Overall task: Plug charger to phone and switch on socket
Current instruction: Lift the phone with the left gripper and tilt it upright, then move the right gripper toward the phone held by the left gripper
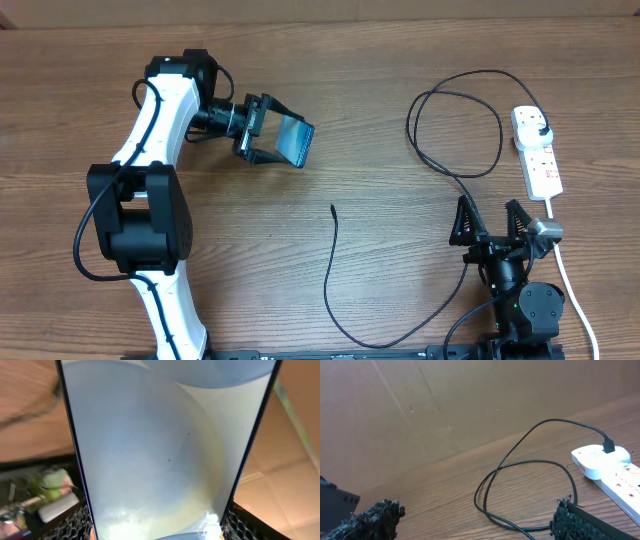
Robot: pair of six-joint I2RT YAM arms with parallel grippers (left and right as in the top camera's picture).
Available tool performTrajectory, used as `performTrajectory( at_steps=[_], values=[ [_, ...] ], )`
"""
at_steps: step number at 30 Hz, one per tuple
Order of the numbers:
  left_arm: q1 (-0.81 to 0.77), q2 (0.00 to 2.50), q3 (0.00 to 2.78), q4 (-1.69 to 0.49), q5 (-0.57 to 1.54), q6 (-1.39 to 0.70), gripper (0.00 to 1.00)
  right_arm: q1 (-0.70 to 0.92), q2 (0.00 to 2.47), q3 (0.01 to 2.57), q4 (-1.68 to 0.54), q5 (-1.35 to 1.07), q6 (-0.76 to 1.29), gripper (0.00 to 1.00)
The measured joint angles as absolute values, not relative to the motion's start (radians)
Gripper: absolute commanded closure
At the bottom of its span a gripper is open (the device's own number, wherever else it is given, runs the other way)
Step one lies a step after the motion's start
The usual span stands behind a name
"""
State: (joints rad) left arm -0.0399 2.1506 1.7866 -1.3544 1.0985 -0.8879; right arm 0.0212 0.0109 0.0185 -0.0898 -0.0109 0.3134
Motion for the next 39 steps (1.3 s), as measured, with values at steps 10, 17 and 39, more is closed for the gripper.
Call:
performTrajectory(
  at_steps=[10,17,39],
  values=[
    [-0.04,2.151,1.787,-1.354,0.77,-0.888,0.96,0.021,0.011,0.019,-0.089,-0.01,0.313,0.0],
    [-0.04,2.151,1.787,-1.355,0.653,-0.892,0.96,0.021,0.011,0.019,-0.09,-0.011,0.313,0.0],
    [-0.04,2.151,1.787,-1.372,0.623,-0.892,0.96,0.021,0.013,0.14,-0.147,-0.187,0.373,0.0]
  ],
)
